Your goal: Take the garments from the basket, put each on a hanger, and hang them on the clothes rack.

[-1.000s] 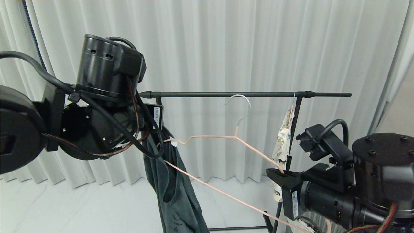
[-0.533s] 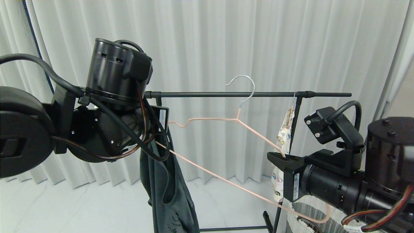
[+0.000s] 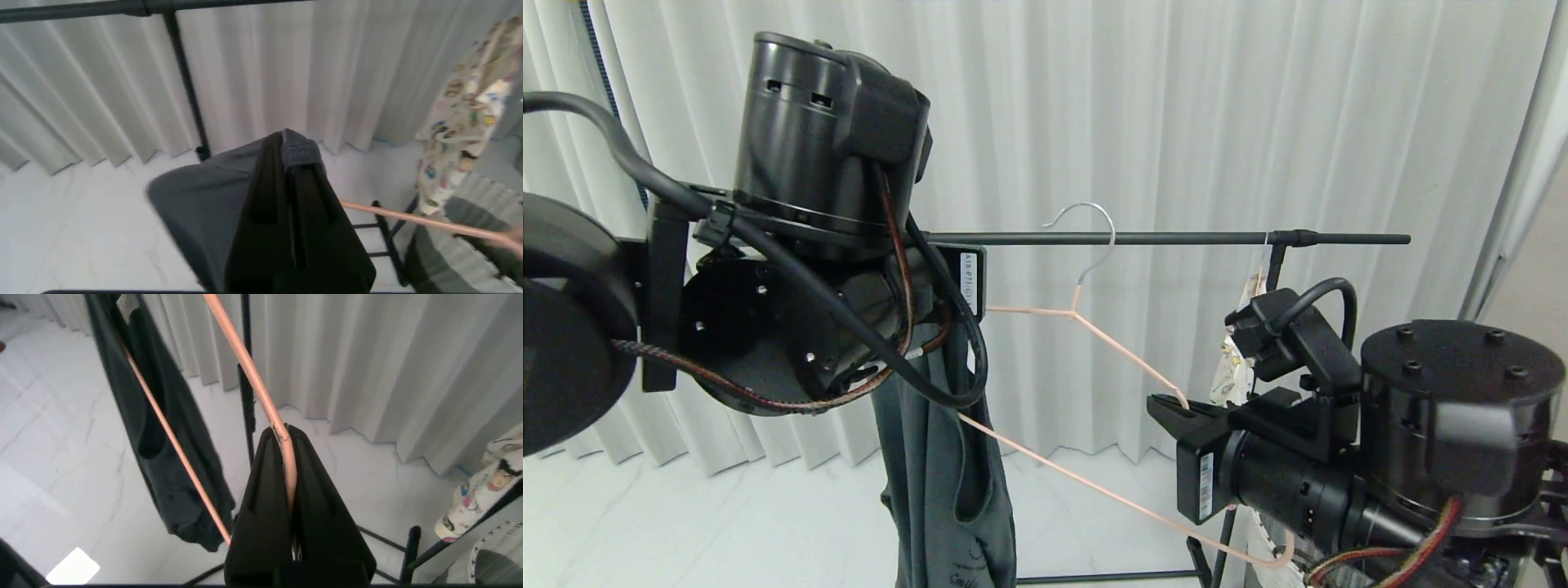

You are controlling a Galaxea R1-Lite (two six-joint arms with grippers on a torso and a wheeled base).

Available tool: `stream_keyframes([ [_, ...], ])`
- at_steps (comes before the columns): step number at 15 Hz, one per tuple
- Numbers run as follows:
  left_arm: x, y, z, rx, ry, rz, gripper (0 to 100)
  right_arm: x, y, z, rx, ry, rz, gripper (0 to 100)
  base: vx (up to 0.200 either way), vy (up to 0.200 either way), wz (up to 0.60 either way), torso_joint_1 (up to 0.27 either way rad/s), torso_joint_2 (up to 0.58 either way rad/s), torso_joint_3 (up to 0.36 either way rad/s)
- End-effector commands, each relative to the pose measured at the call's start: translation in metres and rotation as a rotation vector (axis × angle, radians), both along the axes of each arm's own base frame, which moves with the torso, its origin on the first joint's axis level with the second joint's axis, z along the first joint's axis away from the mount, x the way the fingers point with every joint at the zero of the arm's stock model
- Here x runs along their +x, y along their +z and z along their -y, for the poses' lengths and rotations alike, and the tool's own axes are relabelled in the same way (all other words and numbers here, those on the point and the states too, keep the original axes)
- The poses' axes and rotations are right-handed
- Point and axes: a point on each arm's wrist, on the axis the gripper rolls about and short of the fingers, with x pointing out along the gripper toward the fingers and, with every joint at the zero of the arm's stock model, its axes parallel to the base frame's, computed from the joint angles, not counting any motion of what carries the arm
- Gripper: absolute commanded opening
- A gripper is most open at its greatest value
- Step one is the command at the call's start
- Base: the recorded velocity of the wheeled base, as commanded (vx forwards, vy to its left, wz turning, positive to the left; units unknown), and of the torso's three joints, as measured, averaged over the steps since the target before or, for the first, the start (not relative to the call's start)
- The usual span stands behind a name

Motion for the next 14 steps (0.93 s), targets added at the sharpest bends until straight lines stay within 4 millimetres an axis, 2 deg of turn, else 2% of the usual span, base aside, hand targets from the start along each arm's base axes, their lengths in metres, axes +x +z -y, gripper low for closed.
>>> stream_keyframes([
  [1, -0.007, 0.005, 0.008, -0.024, -0.034, 0.013, 0, 0.002, -0.005, -0.011, -0.012, 0.012, -0.009, 0, 0.0, 0.0, 0.0, 0.0, 0.0, 0.0],
  [14, -0.033, 0.031, 0.034, -0.121, -0.157, 0.068, 0, 0.007, -0.009, -0.059, 0.064, 0.055, -0.022, 0, 0.0, 0.0, 0.0, 0.0, 0.0, 0.0],
])
